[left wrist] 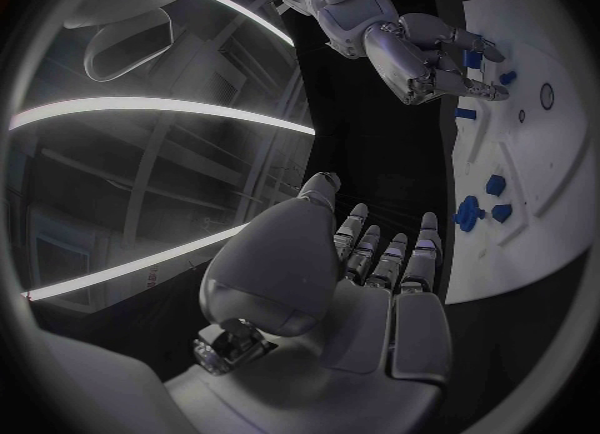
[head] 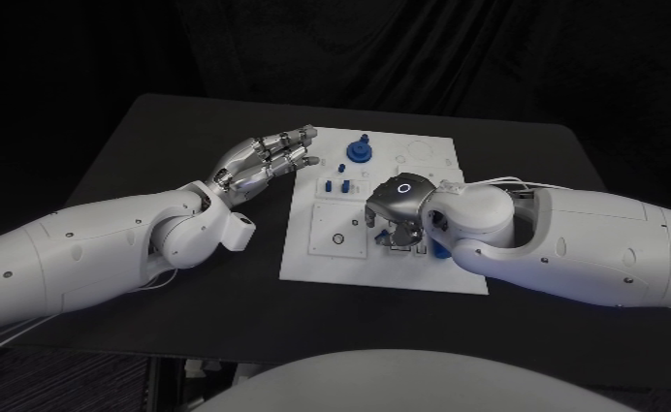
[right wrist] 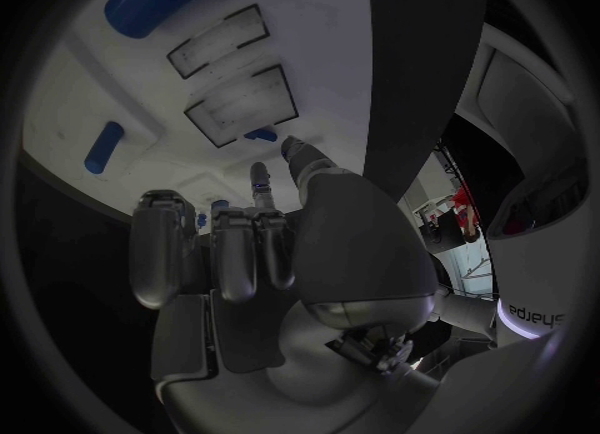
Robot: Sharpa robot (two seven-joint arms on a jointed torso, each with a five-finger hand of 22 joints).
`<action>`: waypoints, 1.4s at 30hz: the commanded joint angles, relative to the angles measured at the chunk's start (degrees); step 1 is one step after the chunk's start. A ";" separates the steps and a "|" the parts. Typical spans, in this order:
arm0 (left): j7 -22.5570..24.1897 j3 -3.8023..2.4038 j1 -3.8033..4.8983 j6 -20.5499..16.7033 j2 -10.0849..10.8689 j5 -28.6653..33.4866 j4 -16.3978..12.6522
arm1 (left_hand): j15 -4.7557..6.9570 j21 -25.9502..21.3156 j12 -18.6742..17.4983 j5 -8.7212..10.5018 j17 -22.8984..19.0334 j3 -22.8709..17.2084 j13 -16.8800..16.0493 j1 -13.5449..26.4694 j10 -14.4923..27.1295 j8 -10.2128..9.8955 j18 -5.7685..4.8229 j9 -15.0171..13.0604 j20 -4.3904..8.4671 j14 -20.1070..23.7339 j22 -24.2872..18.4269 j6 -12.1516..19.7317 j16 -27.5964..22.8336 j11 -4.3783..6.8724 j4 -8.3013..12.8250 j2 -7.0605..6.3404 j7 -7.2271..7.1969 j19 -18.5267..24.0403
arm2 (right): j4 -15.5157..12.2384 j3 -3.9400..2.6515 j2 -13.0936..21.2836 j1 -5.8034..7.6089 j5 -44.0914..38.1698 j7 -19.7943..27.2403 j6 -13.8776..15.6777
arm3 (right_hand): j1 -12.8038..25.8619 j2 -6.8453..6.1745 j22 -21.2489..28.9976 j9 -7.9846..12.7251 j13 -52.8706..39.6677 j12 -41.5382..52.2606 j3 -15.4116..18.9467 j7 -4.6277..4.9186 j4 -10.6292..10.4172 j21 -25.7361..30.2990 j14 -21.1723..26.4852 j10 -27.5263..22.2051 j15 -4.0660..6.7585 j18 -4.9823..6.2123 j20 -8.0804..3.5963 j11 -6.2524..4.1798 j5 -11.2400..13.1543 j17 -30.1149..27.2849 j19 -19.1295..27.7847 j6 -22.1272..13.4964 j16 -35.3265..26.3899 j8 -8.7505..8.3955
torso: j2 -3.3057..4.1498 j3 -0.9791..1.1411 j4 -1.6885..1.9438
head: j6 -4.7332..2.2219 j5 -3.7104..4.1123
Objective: Assemble the parts on the task board
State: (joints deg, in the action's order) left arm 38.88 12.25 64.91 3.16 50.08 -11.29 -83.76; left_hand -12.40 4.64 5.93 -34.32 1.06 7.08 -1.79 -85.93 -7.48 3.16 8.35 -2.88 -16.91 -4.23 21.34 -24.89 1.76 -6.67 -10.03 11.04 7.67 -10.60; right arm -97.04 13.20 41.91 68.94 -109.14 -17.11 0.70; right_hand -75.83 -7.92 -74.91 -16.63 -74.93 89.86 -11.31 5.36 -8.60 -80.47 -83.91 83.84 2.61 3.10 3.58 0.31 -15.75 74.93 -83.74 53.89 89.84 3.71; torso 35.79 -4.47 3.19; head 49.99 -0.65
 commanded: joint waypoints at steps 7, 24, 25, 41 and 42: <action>3.56 -0.05 -0.12 0.99 -0.30 0.16 -0.05 | -0.46 0.32 0.35 -0.30 0.11 -0.16 -0.07 -0.18 -0.59 0.26 -0.43 -0.02 -0.01 -0.28 0.14 -0.31 0.41 -0.07 0.43 -0.09 0.18 -0.54 | 0.61 0.00 -0.85 -0.57 -0.71 -2.90 -3.65 | -1.30 0.20 -11.90 -0.76 -15.07 0.14 0.00 0.12 1.22 1.08 -6.09 6.16 -0.03 -0.66 0.11 0.35 0.09 15.07 -1.08 -0.31 0.16 0.64 | 0.02 0.06 -0.02 | 0.01 0.01; 3.63 -0.05 -0.16 1.25 -0.47 0.16 0.06 | -0.68 0.49 0.50 -0.32 0.15 -0.34 -0.12 -0.13 -0.79 0.30 -0.66 -0.05 -0.01 -0.53 0.41 -0.55 0.58 -0.16 0.50 -0.03 0.24 -0.95 | 2.55 0.06 -1.93 -1.65 -0.71 -4.36 -4.64 | -2.00 1.92 -11.45 -5.94 -15.07 0.14 -0.22 -0.23 4.45 2.27 -6.09 6.16 0.10 -0.31 0.09 0.13 0.08 15.07 -0.11 1.28 0.16 3.87 | -0.01 0.10 -0.09 | 0.01 -0.07; 3.63 -0.05 -0.16 1.25 -0.47 0.16 0.06 | -0.69 0.50 0.52 -0.32 0.15 -0.36 -0.12 -0.12 -0.82 0.31 -0.68 -0.05 -0.01 -0.55 0.42 -0.58 0.59 -0.17 0.50 -0.02 0.24 -0.98 | 2.69 0.06 -1.98 -1.70 -0.71 -4.25 -4.24 | -2.12 2.18 -11.41 -6.37 -15.07 0.14 -0.36 -0.28 4.81 2.37 -6.09 6.16 0.14 -0.28 0.06 0.09 0.07 15.07 -0.04 1.48 0.16 4.14 | -0.02 0.10 -0.10 | 0.01 -0.11; 3.51 -0.05 -0.19 1.34 -0.51 0.16 0.19 | -0.77 0.60 0.88 -0.32 0.15 -0.51 -0.22 -0.07 -1.30 0.34 -0.87 -0.06 0.00 -0.61 0.52 -0.68 0.65 -0.28 0.54 0.05 0.31 -1.24 | 3.56 0.07 -2.17 -1.96 -0.71 -1.75 1.13 | -3.11 4.79 -10.92 -9.92 -15.07 0.14 -2.69 -0.49 8.84 3.87 -6.09 6.16 0.41 0.07 -0.23 -0.15 -0.06 15.07 0.93 3.57 0.16 6.28 | -0.02 0.11 -0.03 | 0.01 -0.29; 3.50 -0.05 -0.20 1.35 -0.51 0.16 0.19 | -0.77 0.60 0.88 -0.32 0.15 -0.51 -0.22 -0.07 -1.30 0.34 -0.87 -0.06 0.00 -0.61 0.52 -0.68 0.65 -0.28 0.54 0.05 0.31 -1.24 | 3.56 0.07 -2.15 -1.97 -0.71 -1.61 1.29 | -3.33 5.03 -10.92 -10.09 -15.07 0.14 -3.47 -0.35 9.34 3.88 -6.09 6.16 0.36 0.08 -0.23 -0.06 -0.19 15.07 0.94 3.66 0.16 6.29 | -0.01 0.11 -0.04 | 0.01 -0.30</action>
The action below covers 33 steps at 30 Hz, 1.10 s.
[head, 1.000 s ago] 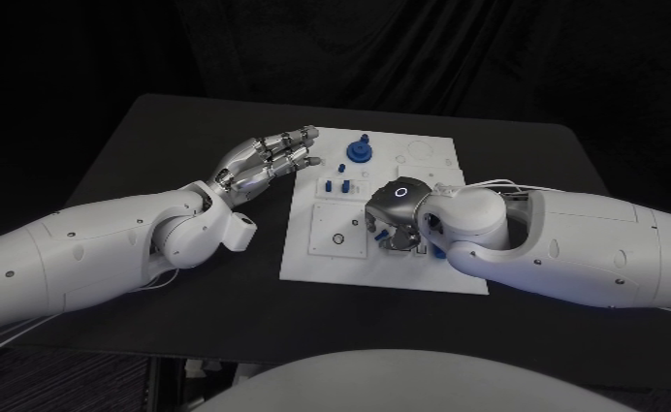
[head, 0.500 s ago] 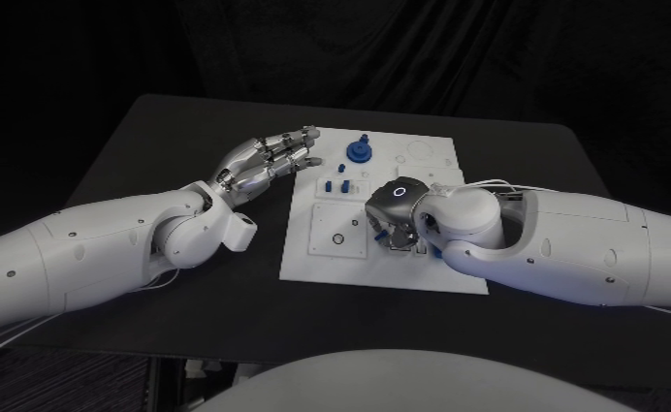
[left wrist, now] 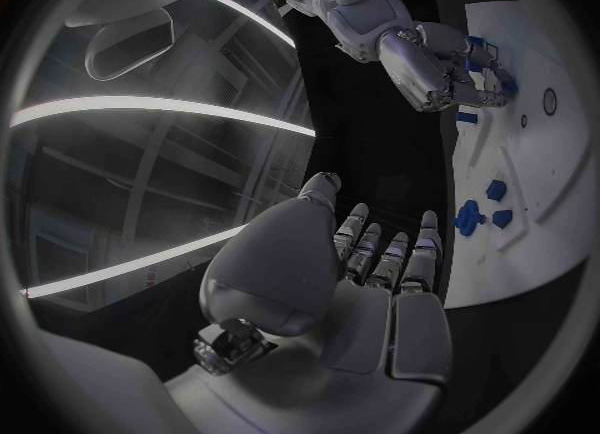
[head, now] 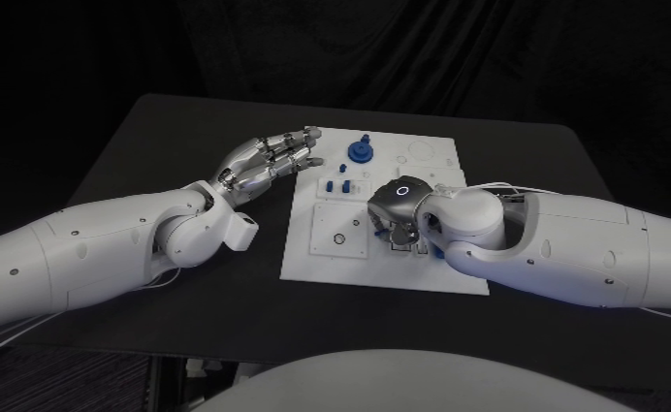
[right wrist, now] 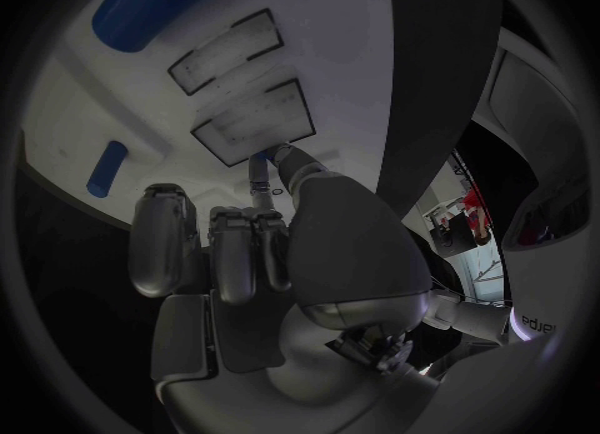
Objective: Assemble the parts on the task board
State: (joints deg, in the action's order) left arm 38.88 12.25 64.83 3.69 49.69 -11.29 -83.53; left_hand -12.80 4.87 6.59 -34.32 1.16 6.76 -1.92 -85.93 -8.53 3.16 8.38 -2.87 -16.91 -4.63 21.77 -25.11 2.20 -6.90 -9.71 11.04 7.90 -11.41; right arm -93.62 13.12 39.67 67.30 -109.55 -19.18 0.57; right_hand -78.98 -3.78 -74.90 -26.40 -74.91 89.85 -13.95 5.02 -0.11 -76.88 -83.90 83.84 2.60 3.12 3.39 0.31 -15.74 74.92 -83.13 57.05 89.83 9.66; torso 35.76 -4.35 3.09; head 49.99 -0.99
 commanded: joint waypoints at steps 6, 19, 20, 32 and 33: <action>3.47 -0.05 -0.14 0.86 -0.12 0.16 0.01 | -0.38 0.41 0.40 -0.31 0.06 -0.27 -0.13 -0.04 -0.50 0.33 -0.99 -0.06 -0.01 -0.22 0.09 -0.41 0.24 -0.14 0.24 0.07 0.10 -0.53 | -0.08 0.15 0.39 -0.36 -0.30 1.55 3.75 | 0.74 1.10 -11.12 -1.10 -15.09 0.15 -2.75 0.04 2.12 -0.36 -6.10 6.16 0.23 -0.10 0.10 0.10 -0.15 15.08 -0.01 1.58 0.17 0.67 | -0.01 -0.04 0.01 | 0.01 -0.11; 3.45 -0.05 -0.19 0.77 0.17 0.16 -0.07 | -0.38 0.48 0.76 -0.31 0.07 -0.39 -0.23 0.00 -0.98 0.34 -1.14 -0.07 0.00 -0.28 0.14 -0.49 0.29 -0.28 0.26 0.11 0.12 -0.71 | -3.39 0.09 3.36 0.93 -0.29 2.08 9.40 | 2.38 0.93 -11.40 -1.66 -15.09 0.15 -3.85 -0.05 2.83 -1.31 -6.10 6.16 0.13 -0.31 0.18 0.31 -0.06 15.08 -0.55 2.18 0.17 0.65 | -0.01 -0.02 -0.04 | 0.01 -0.65; 3.45 -0.05 -0.19 0.76 0.14 0.16 -0.04 | -0.38 0.48 0.76 -0.31 0.07 -0.39 -0.23 0.00 -0.98 0.34 -1.14 -0.07 0.00 -0.28 0.14 -0.49 0.29 -0.28 0.26 0.11 0.12 -0.71 | -3.77 0.09 3.56 1.24 -0.29 2.05 9.55 | 2.44 0.92 -11.41 -1.69 -15.09 0.15 -3.90 -0.06 2.86 -1.35 -6.10 6.16 0.11 -0.32 0.20 0.33 -0.06 15.08 -0.57 2.24 0.17 0.67 | 0.00 -0.01 -0.03 | 0.01 -0.67; 3.46 -0.05 -0.23 0.81 -0.23 0.16 0.22 | -0.37 0.55 1.03 -0.32 0.13 -0.55 -0.29 0.06 -1.35 0.34 -1.32 -0.06 0.01 -0.55 0.16 -0.50 0.47 -0.42 0.28 0.17 0.13 -0.91 | -3.43 0.08 2.30 1.95 -0.30 2.61 10.19 | 2.68 0.91 -11.34 -1.78 -15.09 0.15 -4.06 -0.06 2.96 -1.12 -6.10 6.16 0.06 -0.26 0.24 0.37 -0.05 15.08 -0.45 2.40 0.17 0.69 | -0.10 -0.12 0.00 | 0.01 -1.17; 3.45 -0.05 -0.23 0.82 -0.24 0.16 0.24 | -0.37 0.55 1.03 -0.32 0.13 -0.55 -0.29 0.06 -1.35 0.34 -1.32 -0.06 0.01 -0.55 0.16 -0.50 0.47 -0.42 0.28 0.17 0.13 -0.91 | -3.20 0.08 2.08 1.96 -0.30 2.71 10.19 | 2.68 0.91 -11.34 -1.78 -15.09 0.15 -4.06 -0.06 2.96 -1.12 -6.10 6.16 0.06 -0.26 0.24 0.37 -0.05 15.08 -0.45 2.40 0.17 0.69 | -0.11 -0.14 -0.01 | 0.01 -1.18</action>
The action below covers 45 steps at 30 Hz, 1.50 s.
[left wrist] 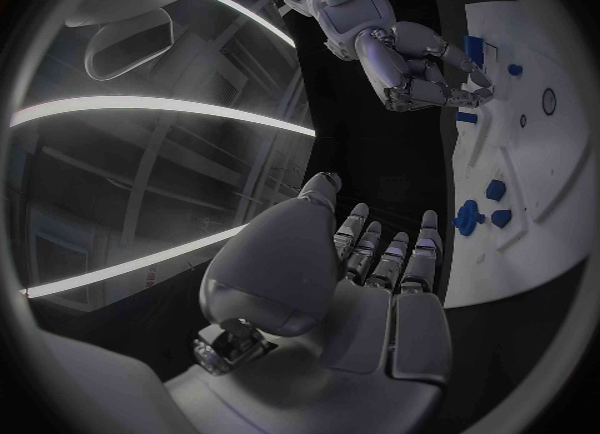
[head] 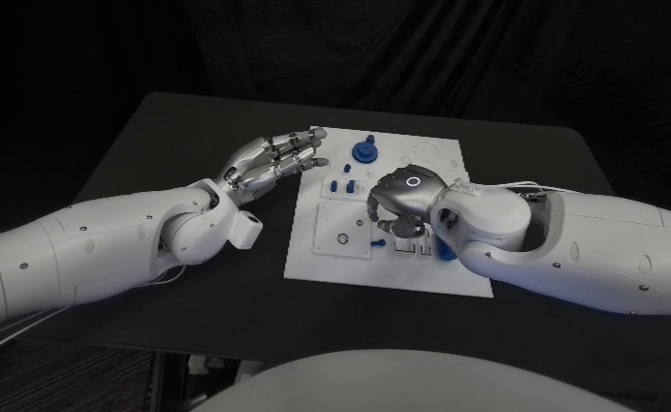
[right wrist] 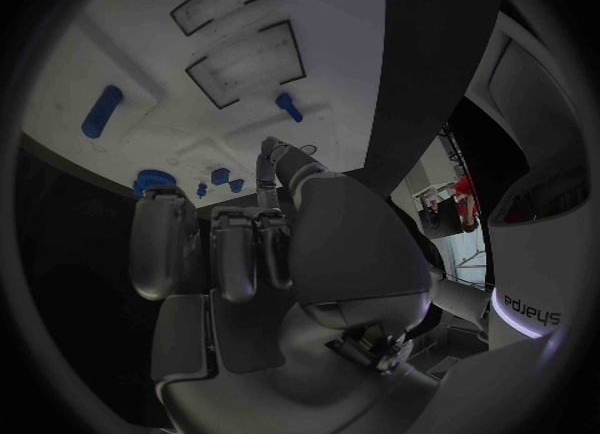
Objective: Assemble the parts on the task board
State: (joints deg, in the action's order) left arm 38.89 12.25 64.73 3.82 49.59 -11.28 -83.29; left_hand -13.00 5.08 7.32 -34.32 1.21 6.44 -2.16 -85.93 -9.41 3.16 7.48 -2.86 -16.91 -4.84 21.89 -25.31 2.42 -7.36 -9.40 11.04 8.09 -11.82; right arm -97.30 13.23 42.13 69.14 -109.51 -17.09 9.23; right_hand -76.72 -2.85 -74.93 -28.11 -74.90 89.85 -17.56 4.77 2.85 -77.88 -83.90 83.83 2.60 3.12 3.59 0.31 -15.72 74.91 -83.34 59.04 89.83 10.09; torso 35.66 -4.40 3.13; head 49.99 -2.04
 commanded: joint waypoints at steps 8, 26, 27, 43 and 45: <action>3.41 -0.05 -0.18 0.82 -0.61 0.15 0.23 | -0.17 0.34 0.39 -0.31 0.07 -0.27 -0.08 0.08 -0.57 0.34 -0.45 -0.07 0.02 -0.35 -0.02 -0.32 0.26 0.02 -0.04 0.18 -0.06 -0.50 | 3.82 -0.02 -3.12 -0.04 -0.34 1.95 0.59 | 0.94 -0.18 -11.18 0.11 -15.10 0.15 -1.10 0.49 0.41 0.27 -6.10 6.17 -0.08 -0.17 0.17 0.56 -0.10 15.09 -0.01 -0.60 0.17 -0.60 | 0.11 -0.01 0.04 | 0.01 0.08; 3.38 -0.05 -0.30 0.82 0.53 0.15 -0.38 | -0.17 0.35 0.43 -0.31 0.07 -0.31 -0.09 0.08 -0.62 0.35 -0.48 -0.07 0.02 -0.38 0.00 -0.36 0.28 0.00 -0.03 0.19 -0.06 -0.54 | -3.89 0.04 4.67 -2.19 3.42 1.28 6.91 | 9.40 -3.43 -13.02 3.20 -15.10 0.15 1.12 1.56 -6.53 -5.79 -6.10 6.17 -1.15 -1.54 1.19 1.83 0.11 15.09 -3.37 -2.21 0.17 -4.73 | 0.09 0.01 -0.08 | 0.01 -0.38; 3.38 -0.05 -0.32 0.81 0.67 0.15 -0.45 | -0.17 0.36 0.47 -0.30 0.09 -0.35 -0.09 0.08 -0.67 0.35 -0.52 -0.07 0.02 -0.44 0.00 -0.38 0.32 -0.03 -0.02 0.20 -0.05 -0.58 | -4.76 0.05 5.36 -2.41 3.17 0.81 7.34 | 10.14 -3.65 -13.14 3.12 -15.10 0.15 1.75 1.59 -7.20 -6.19 -6.10 6.17 -1.23 -1.64 1.22 1.93 0.20 15.09 -3.59 -1.64 0.17 -4.50 | 0.09 0.02 -0.11 | 0.01 -0.33; 3.21 -0.05 -0.57 0.69 1.65 0.16 -1.17 | -0.16 0.40 0.60 -0.35 0.10 -0.44 -0.12 0.07 -0.83 0.38 -0.61 -0.09 0.03 -0.52 0.06 -0.54 0.38 -0.09 0.02 0.20 -0.04 -0.70 | -13.79 0.15 11.77 -8.18 -6.16 -8.57 10.70 | 10.77 -4.72 -13.23 2.14 -15.10 0.15 5.59 0.87 -11.45 -6.74 -6.10 6.17 -0.84 -1.71 0.98 1.40 0.00 15.09 -3.86 1.26 0.17 -3.34 | 0.19 0.12 -0.35 | 0.01 0.71; 3.19 -0.05 -0.58 0.67 1.75 0.16 -1.26 | -0.16 0.40 0.60 -0.35 0.10 -0.44 -0.12 0.07 -0.83 0.38 -0.61 -0.09 0.03 -0.52 0.06 -0.54 0.38 -0.09 0.02 0.20 -0.04 -0.70 | -13.89 0.15 11.92 -9.02 -7.50 -9.42 10.96 | 10.66 -4.82 -13.20 2.13 -15.10 0.15 5.66 0.86 -11.47 -6.65 -6.10 6.17 -0.82 -1.68 0.96 1.38 0.00 15.09 -3.81 1.21 0.17 -3.38 | 0.20 0.15 -0.40 | 0.01 0.66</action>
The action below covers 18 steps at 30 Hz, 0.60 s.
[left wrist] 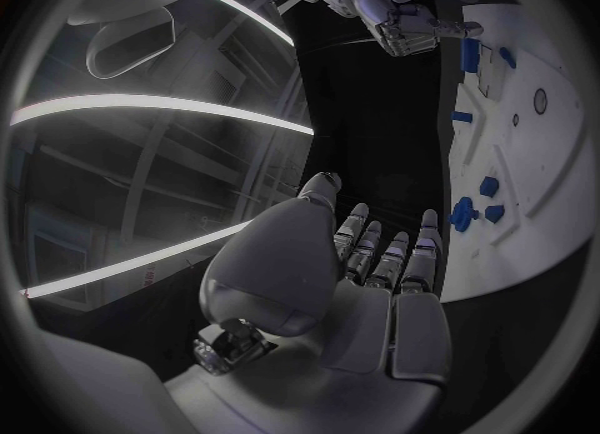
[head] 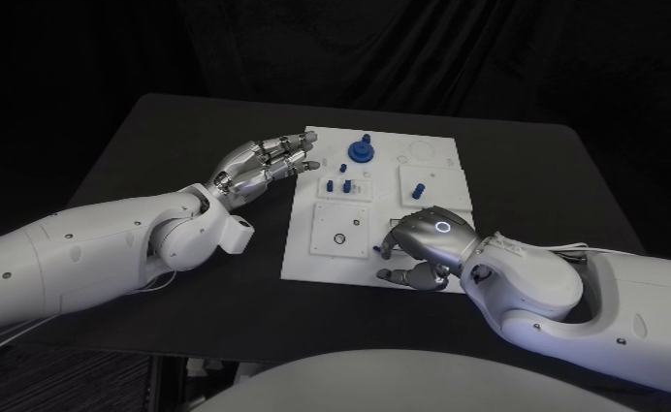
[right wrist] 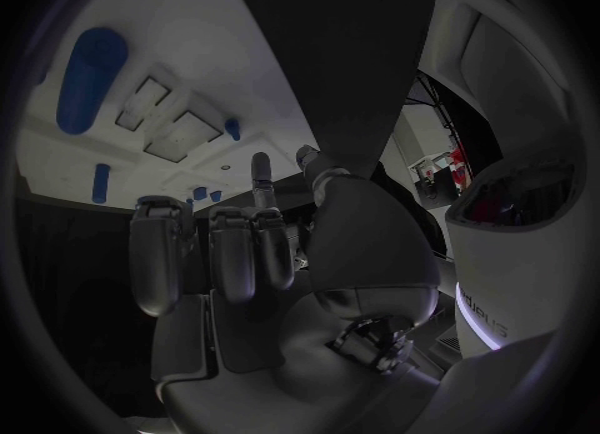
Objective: Assemble the parts on the task board
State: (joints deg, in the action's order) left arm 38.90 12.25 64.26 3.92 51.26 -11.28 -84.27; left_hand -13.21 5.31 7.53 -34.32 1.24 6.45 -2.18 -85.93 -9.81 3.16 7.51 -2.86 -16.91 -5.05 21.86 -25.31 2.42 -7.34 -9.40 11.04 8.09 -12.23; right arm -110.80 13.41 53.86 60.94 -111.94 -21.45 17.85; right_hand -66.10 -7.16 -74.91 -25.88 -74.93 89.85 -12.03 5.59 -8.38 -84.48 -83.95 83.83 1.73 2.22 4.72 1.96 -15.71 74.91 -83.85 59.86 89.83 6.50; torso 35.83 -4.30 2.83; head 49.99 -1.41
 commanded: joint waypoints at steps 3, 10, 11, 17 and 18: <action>3.16 -0.05 -0.12 0.54 0.27 0.16 -0.37 | 0.05 0.18 0.38 -0.35 0.07 -0.45 -0.09 0.07 -0.43 0.38 -0.64 -0.09 0.03 -0.31 0.09 -0.54 0.38 -0.11 0.03 0.20 -0.03 -0.30 | -0.38 -0.02 0.24 -1.88 -7.32 -6.27 2.68 | -0.71 -0.62 -13.10 -0.03 -15.07 0.15 0.17 0.10 -0.19 0.32 -6.05 6.17 0.09 -0.69 -0.22 -0.25 -0.06 15.09 -3.10 -0.04 0.17 -0.10 | 0.03 0.00 -0.08 | 0.01 0.11; 3.02 -0.05 -0.14 0.53 0.43 0.16 -0.43 | 0.05 0.19 0.43 -0.39 0.08 -0.52 -0.10 0.04 -0.49 0.39 -0.70 -0.09 0.03 -0.37 0.04 -0.53 0.43 -0.15 0.08 0.18 -0.02 -0.34 | -0.43 -0.04 -0.02 -2.82 -10.18 -8.34 3.19 | -3.43 -0.34 -12.93 0.57 -15.07 0.15 -0.22 0.49 0.55 0.78 -6.05 6.17 -0.08 -0.58 -0.14 -0.01 -0.05 15.09 -2.81 -1.79 0.17 -1.63 | 0.05 -0.13 -0.59 | 0.01 -0.49; 3.01 -0.05 -0.15 0.54 0.42 0.16 -0.41 | 0.05 0.19 0.43 -0.39 0.08 -0.52 -0.10 0.04 -0.49 0.39 -0.70 -0.09 0.03 -0.37 0.04 -0.53 0.43 -0.15 0.08 0.18 -0.02 -0.34 | -0.38 -0.04 -0.10 -2.86 -10.33 -8.54 3.11 | -3.59 -0.28 -12.93 0.61 -15.07 0.15 -0.27 0.50 0.62 0.79 -6.05 6.17 -0.09 -0.57 -0.13 0.00 -0.05 15.09 -2.80 -1.84 0.17 -1.70 | 0.05 -0.15 -0.62 | 0.01 -0.46; 2.96 -0.05 -0.17 0.60 0.28 0.16 -0.31 | 0.04 0.20 0.46 -0.42 0.08 -0.57 -0.10 0.02 -0.52 0.38 -0.75 -0.09 0.03 -0.38 0.02 -0.49 0.44 -0.19 0.13 0.15 -0.02 -0.38 | -0.03 -0.05 -0.48 -2.98 -10.80 -9.45 2.87 | -3.99 -0.21 -12.85 0.82 -15.07 0.15 -0.37 0.64 0.84 1.02 -6.05 6.17 -0.15 -0.52 -0.09 0.08 -0.03 15.09 -2.68 -2.33 0.17 -2.09 | 0.14 -0.05 -0.84 | 0.01 -0.58; 2.95 -0.05 -0.17 0.62 0.26 0.16 -0.30 | 0.04 0.20 0.46 -0.42 0.08 -0.57 -0.10 0.02 -0.52 0.38 -0.75 -0.09 0.03 -0.38 0.02 -0.49 0.44 -0.19 0.13 0.15 -0.02 -0.38 | 0.00 -0.05 -0.50 -3.00 -10.84 -9.55 3.00 | -4.01 -0.18 -12.82 0.85 -15.07 0.15 -0.38 0.66 0.84 1.10 -6.05 6.17 -0.15 -0.50 -0.08 0.09 -0.03 15.09 -2.63 -2.39 0.17 -2.13 | 0.14 -0.03 -0.81 | 0.01 -0.63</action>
State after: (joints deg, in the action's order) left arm 38.90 12.25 64.17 3.92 51.64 -11.28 -84.49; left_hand -13.21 5.31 7.76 -34.54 1.23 6.29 -2.23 -85.93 -9.98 3.16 7.52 -2.86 -16.91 -5.04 21.86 -25.31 2.65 -7.52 -9.24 11.04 8.09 -12.22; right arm -110.82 13.37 53.38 58.11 -120.57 -28.14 19.62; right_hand -69.52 -7.21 -74.91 -25.11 -74.92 89.85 -12.50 6.20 -7.90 -83.64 -83.95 83.83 1.73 2.23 4.72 1.96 -15.71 74.91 -83.85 57.80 89.83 4.65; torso 35.93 -4.38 2.14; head 49.99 -1.93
